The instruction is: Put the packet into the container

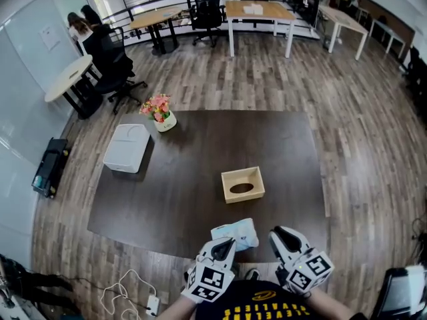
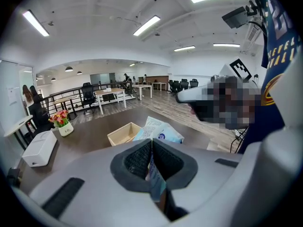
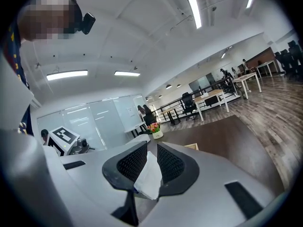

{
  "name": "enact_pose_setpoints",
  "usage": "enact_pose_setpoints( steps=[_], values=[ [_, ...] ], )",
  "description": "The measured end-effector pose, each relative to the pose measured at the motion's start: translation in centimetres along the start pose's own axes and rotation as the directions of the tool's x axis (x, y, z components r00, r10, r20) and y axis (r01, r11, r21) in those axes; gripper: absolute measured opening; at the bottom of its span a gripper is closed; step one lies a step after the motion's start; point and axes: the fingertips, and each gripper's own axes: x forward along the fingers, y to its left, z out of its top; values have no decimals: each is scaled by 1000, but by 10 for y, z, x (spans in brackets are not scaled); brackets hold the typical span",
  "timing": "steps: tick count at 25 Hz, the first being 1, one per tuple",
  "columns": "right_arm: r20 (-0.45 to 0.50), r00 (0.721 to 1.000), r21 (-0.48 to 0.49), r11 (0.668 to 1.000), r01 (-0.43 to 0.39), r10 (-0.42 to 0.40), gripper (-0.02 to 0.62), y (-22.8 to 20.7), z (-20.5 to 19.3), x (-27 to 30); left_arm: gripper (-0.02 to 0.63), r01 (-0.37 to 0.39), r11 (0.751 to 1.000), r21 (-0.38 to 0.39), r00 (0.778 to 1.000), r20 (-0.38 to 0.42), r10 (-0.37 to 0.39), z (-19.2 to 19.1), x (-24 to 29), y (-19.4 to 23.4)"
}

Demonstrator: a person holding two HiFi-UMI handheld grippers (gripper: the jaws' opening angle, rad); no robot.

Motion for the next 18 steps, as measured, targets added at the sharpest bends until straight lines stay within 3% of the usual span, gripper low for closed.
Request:
enact_pose_setpoints(
  steps=[4,9,18],
  values=[
    [1,999,3,999,35,-35,72,-7,11,27,6,32,999,4,999,2,-32,8,12,31],
    [2,995,30,995,99,-99,72,-22,17,50,6,75,996,-54,997,30,-74,21,23,67],
    [-53,986,43,986,163,-161,71,-36,12,69,6,103,994,-24,994,30,-102,27,45,102]
  ],
)
